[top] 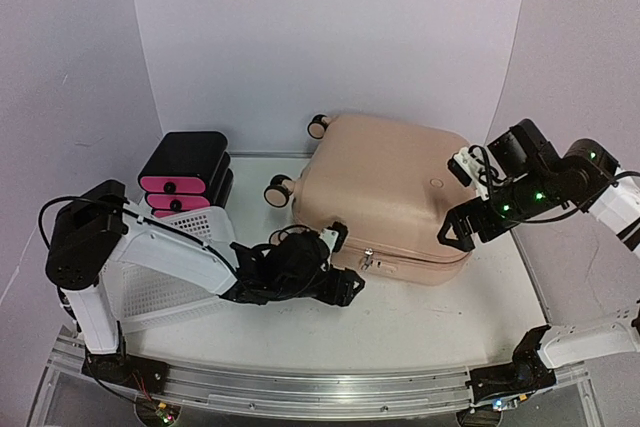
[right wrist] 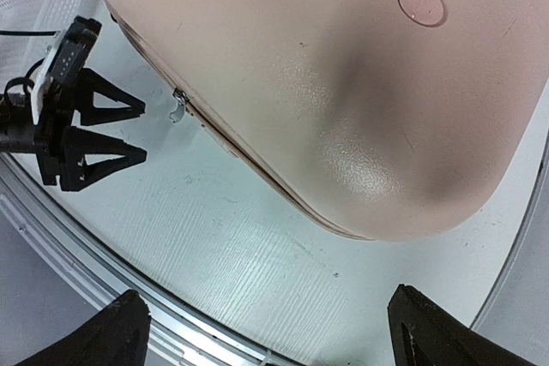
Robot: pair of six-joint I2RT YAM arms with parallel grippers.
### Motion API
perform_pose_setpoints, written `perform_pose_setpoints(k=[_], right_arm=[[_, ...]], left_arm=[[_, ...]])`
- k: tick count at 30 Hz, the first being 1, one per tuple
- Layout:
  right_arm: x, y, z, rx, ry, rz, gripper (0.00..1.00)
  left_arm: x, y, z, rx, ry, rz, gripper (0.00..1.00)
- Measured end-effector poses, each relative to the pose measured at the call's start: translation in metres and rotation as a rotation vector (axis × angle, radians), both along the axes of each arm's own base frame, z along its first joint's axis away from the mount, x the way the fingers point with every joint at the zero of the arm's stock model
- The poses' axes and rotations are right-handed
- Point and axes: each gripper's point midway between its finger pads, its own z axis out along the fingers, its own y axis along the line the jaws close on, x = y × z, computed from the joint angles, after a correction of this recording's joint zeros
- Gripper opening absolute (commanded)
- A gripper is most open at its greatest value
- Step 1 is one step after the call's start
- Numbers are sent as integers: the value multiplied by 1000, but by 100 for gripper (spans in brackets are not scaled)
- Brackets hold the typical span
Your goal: Open, take out, and arrange the luggage
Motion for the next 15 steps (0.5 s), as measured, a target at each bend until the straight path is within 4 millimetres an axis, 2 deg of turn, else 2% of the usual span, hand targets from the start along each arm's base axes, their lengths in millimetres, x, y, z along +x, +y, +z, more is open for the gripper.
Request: perform_pose_setpoints(k=[3,5,8,10,12,15], right_arm=[[0,-1,1,5,2,-12,98],[0,-2,1,6,-2,-20,98],[0,-4,4,10,-12,-34,98],[0,-6,6,12,-23,-43,98],[0,-9,9,17,-36,-50,98],[-1,-12,14,24,-54,-63,98]], left_arm=[[-8,4,4,177,-125,50,82],[-13,-3,23,266,-203,93,82],[-14,-23,55,335,-295,162,80],[-9,-29,65,365,-336,205,77],[-3,-23,61,425,-362,235,73],[5,-16,44,528,-388,249,70]])
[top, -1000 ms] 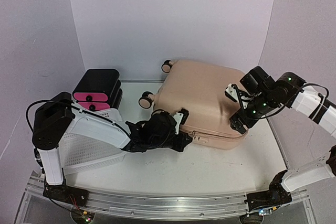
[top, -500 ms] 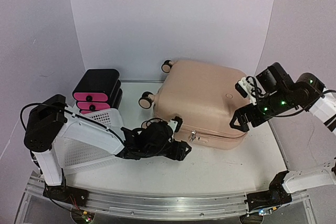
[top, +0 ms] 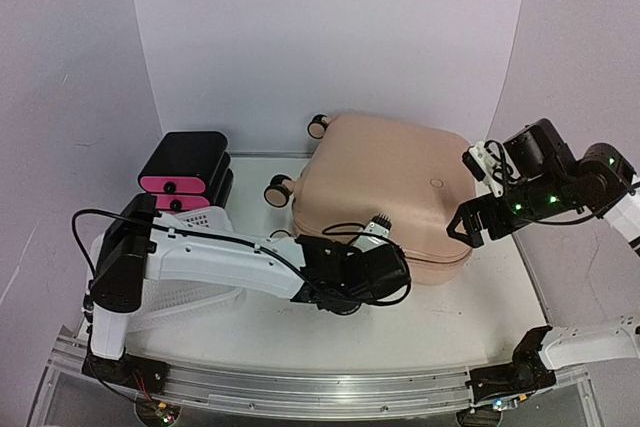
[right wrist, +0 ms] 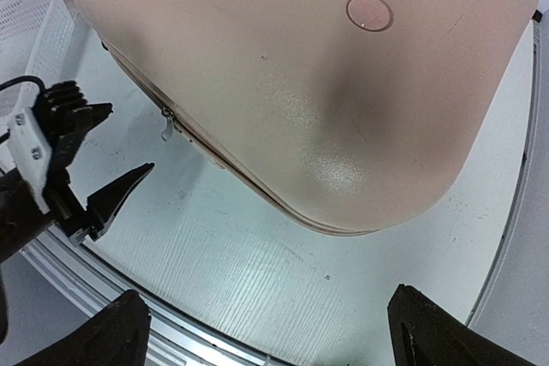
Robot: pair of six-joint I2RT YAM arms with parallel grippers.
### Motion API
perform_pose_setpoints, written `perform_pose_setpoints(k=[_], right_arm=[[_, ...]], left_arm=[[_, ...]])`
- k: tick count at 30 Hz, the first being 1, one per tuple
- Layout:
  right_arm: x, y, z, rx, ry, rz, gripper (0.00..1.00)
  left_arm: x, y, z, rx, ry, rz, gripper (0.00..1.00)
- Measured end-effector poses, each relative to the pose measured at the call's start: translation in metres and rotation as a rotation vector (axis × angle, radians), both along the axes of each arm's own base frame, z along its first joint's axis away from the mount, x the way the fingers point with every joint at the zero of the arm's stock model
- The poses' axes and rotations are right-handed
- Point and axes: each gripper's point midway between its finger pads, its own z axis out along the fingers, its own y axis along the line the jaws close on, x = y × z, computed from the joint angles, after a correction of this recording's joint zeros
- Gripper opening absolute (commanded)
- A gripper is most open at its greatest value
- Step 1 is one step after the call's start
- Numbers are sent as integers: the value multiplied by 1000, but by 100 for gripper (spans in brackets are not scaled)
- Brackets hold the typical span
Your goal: Open, take out, and arrange the luggage
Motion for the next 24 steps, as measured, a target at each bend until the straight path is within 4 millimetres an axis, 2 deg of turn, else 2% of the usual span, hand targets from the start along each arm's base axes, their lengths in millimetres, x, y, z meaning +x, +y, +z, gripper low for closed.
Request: perform_pose_setpoints(k=[5,11,17,21,24], right_arm=[[-2,-4,7,20,-23,-22,98],[-4,-7,12,40,-35,-41,98],[-4,-7,12,44,-33,-47,98],[-4,-7,12,44,-33,-47,98],[-3,-8,12,42,-35,-49,98]], left_arm=[[5,-1,-21,86,0,10,69],[7,-10,-21,89,0,7,71],[17,-22,-14,65,-4,5,60],[30,-25,-18,68,4,13,48],[35,-24,-22,83,3,16,45]])
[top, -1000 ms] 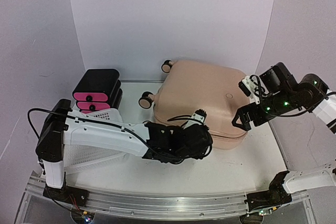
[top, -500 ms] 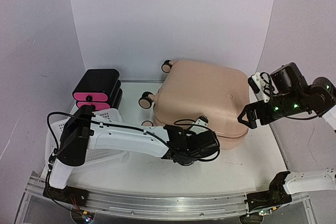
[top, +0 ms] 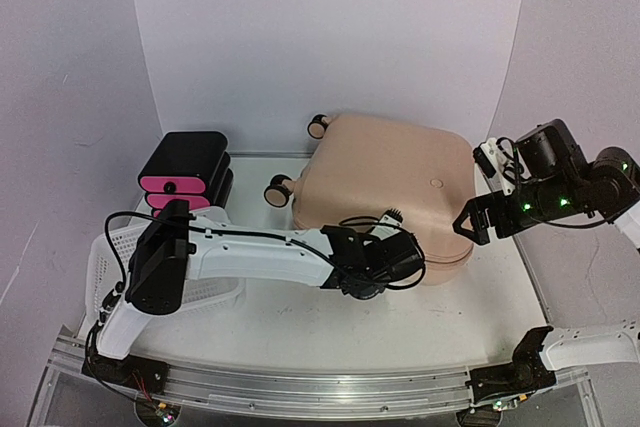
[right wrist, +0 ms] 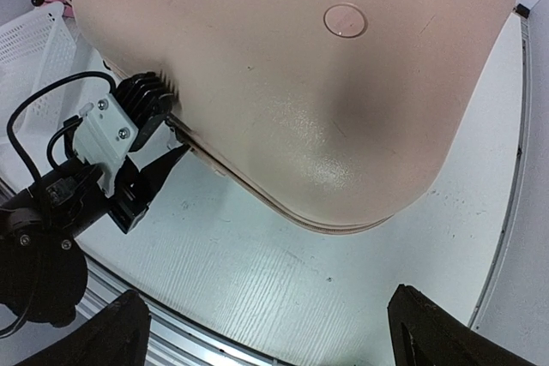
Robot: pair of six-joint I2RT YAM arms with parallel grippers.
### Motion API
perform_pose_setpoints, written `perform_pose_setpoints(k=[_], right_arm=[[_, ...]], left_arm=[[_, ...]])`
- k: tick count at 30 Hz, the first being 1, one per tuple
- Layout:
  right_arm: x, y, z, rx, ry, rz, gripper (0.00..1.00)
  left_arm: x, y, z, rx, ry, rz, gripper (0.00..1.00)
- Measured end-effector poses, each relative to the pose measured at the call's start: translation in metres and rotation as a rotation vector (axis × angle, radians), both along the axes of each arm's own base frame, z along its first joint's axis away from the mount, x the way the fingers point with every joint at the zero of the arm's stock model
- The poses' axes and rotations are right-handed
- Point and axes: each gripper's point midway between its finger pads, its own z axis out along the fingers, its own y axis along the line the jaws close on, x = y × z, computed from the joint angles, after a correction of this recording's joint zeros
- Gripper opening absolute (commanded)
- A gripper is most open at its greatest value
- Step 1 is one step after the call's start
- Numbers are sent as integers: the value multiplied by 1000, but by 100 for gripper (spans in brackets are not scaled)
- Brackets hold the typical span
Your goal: Open, take out, and arrange the luggage
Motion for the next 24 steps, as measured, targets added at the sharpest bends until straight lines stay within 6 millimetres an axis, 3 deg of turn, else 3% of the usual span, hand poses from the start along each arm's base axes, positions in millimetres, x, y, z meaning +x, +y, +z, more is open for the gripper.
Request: perform_pose_setpoints(k=[3,15,24], right_arm=[[0,-1,0,-3,-2,-2,98],[2,-1,-2,-13,2,-7,98],[2,-1,-2,-13,1,-8,98]], left_arm=[[-2,-1,1,2,1,-4,43],[-4,-1,-9,6,64,-33,9],[-10,1,-11,-110,155,-130,3]])
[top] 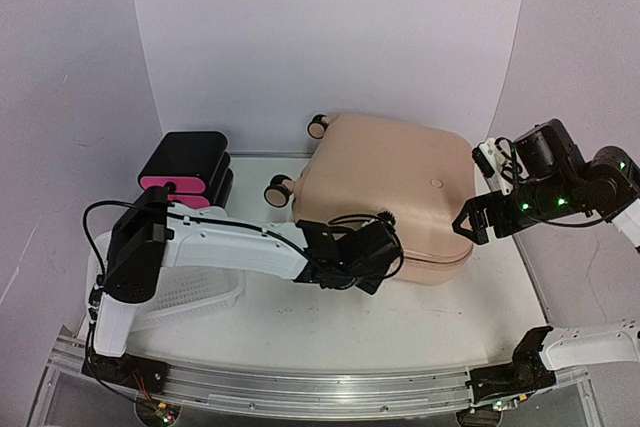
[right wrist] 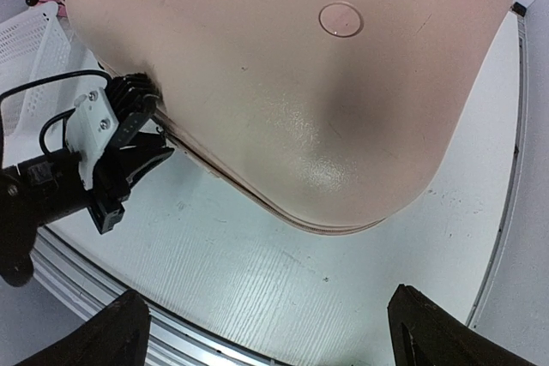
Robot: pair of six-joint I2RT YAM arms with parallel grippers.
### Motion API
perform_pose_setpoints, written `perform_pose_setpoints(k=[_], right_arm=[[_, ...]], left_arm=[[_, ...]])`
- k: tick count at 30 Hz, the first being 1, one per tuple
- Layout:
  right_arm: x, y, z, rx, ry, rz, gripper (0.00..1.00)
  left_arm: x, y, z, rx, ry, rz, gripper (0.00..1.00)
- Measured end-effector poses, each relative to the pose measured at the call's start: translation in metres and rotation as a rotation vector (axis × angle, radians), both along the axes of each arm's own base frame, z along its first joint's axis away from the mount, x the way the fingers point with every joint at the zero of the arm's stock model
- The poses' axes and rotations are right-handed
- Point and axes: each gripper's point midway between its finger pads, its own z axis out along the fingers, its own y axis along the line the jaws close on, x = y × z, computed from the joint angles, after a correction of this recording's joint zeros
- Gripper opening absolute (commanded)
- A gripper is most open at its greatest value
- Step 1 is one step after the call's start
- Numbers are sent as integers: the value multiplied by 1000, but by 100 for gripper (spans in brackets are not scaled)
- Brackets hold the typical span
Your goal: Open, take out, and arrange the luggage
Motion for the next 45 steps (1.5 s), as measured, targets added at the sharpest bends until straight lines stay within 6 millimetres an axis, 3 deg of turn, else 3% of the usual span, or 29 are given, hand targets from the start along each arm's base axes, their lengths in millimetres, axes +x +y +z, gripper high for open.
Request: perform_pose_setpoints(k=[16,26,38,45], right_arm=[[0,-2,-4,-12,3,-5,98],[10,-6,-23,-188,-12,75,98],[21,40,-33,-437,-106,390,98],[46,54,-44,-622,-157,472,98]], left_arm=[[-4,-5,11,-295,160,-164,2],[-5,8,11,-415,197,-181,2],[-2,28,22,-743,290,-268,2],[1,34,27,-817,327,-268,2]])
